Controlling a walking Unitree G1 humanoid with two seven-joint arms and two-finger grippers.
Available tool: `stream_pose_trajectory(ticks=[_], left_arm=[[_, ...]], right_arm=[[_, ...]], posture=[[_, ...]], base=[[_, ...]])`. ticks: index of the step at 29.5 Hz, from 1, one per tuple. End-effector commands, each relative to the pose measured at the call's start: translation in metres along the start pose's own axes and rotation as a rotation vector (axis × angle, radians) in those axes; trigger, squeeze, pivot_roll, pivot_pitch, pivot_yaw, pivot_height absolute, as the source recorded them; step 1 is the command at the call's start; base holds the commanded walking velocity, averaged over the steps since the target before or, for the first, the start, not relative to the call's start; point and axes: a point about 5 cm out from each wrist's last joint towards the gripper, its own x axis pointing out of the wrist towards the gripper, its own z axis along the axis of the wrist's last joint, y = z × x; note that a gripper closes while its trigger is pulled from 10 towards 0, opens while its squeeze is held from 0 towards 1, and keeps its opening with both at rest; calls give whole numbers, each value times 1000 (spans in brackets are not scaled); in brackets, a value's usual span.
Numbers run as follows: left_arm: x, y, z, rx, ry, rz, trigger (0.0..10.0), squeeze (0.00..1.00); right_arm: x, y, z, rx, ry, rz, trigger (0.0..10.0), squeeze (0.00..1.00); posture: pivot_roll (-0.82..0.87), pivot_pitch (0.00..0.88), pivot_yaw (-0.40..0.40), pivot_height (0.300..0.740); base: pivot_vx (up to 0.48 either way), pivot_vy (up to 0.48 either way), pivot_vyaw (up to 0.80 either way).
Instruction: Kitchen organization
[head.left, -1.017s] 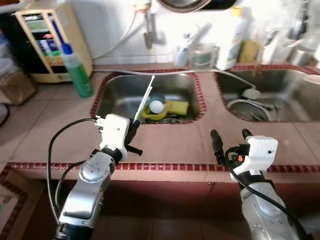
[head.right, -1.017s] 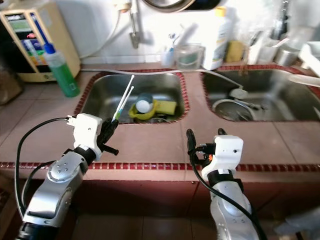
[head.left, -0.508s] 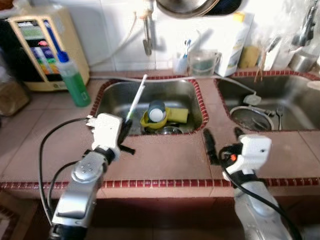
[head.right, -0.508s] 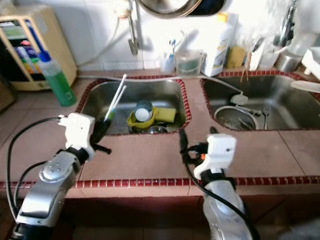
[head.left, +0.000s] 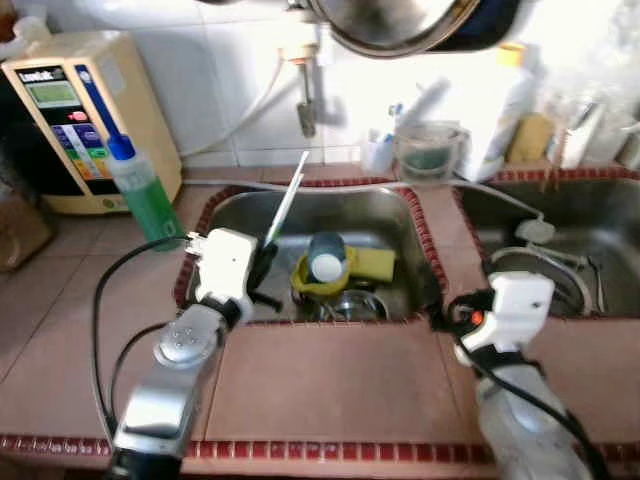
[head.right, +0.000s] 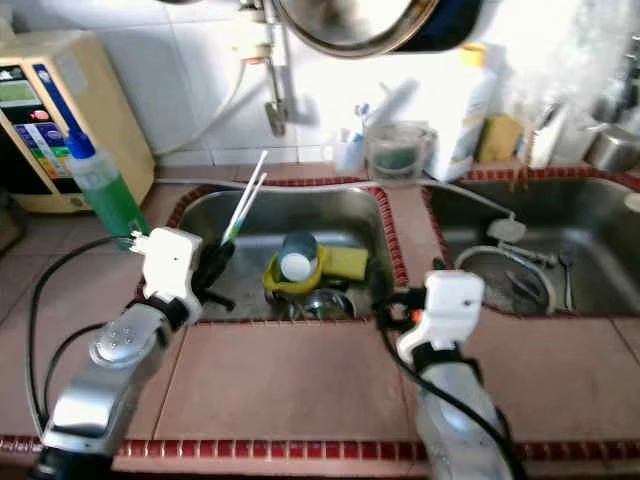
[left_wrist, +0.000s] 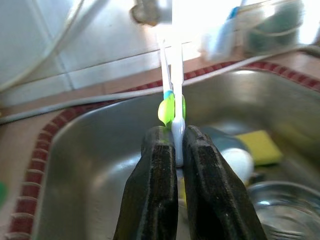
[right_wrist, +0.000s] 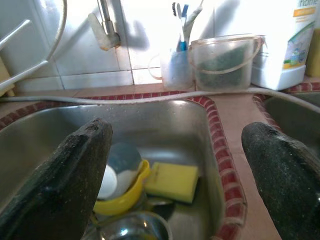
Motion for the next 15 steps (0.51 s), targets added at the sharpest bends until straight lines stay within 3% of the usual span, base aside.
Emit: stream_pose_trajectory(ticks=[1,8,15], left_arm=[[1,-6,5,-13,-32,-46,10000,0],[5,0,6,41,-34,-70,10000,0],[16,11,9,122,-30,-122,10000,0]], right_arm=[[-1,-4,3,-15,-1,-3,10000,0],[-10,5,-1,-8,47,87,10000,0],[-32,26,-3,21,107,217,10000,0]], posture=[[-149,64,74,740],[-150,71,72,740],[-163,113,75,740]], base=[[0,0,0],[0,0,0],[0,0,0]])
